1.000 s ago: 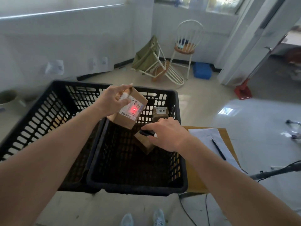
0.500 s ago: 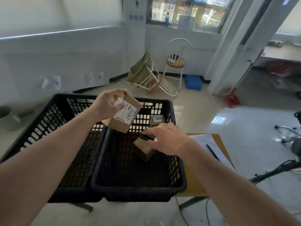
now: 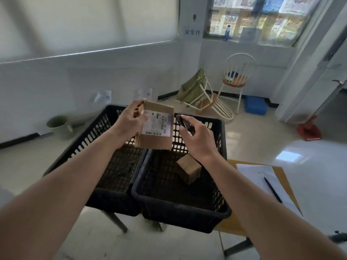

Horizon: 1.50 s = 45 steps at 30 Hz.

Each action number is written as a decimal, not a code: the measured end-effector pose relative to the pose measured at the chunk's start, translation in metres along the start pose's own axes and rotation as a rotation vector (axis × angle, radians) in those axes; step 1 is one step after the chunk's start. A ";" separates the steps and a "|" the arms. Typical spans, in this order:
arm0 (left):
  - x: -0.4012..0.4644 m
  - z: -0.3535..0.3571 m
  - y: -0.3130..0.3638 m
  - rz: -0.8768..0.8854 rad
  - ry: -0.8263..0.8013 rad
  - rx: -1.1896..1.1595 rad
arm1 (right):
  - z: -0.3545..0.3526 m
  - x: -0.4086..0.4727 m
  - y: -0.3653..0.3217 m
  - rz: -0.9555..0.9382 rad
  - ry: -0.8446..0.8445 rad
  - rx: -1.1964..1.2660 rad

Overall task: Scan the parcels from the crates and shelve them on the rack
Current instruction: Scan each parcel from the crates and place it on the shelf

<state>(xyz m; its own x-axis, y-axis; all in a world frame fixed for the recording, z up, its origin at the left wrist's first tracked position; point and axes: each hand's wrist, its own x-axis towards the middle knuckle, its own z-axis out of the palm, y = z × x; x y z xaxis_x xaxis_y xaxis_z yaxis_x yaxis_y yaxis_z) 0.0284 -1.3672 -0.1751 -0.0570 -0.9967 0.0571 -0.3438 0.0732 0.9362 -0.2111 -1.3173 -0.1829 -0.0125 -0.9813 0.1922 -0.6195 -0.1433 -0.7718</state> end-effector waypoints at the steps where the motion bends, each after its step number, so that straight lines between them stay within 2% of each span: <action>1: -0.013 -0.002 0.004 -0.022 0.023 -0.035 | 0.002 -0.001 -0.002 0.000 0.021 0.057; 6: -0.092 0.003 0.024 -0.080 0.171 -0.145 | 0.009 -0.023 -0.014 -0.063 -0.019 0.313; 11: -0.181 0.012 0.039 -0.128 0.368 -0.234 | 0.011 -0.074 -0.033 -0.072 -0.231 0.629; 18: -0.322 0.006 0.051 -0.108 0.737 -0.244 | 0.025 -0.164 -0.086 -0.171 -0.457 0.784; 26: -0.499 -0.027 0.066 -0.125 0.964 0.020 | 0.057 -0.288 -0.166 -0.311 -0.693 0.898; 33: -0.668 -0.042 0.068 -0.153 1.215 0.279 | 0.091 -0.436 -0.225 -0.382 -0.859 0.921; 40: -0.831 -0.056 0.069 -0.224 1.330 0.564 | 0.122 -0.590 -0.269 -0.426 -0.992 0.941; 45: -0.918 -0.071 0.064 -0.281 1.368 0.584 | 0.145 -0.672 -0.299 -0.434 -1.083 0.913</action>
<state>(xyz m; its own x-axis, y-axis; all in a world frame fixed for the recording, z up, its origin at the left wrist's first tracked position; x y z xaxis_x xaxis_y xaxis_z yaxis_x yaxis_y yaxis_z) 0.1256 -0.4500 -0.1425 0.8483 -0.2191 0.4821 -0.5266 -0.4444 0.7247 0.0960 -0.6338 -0.1695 0.8719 -0.3989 0.2840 0.2798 -0.0700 -0.9575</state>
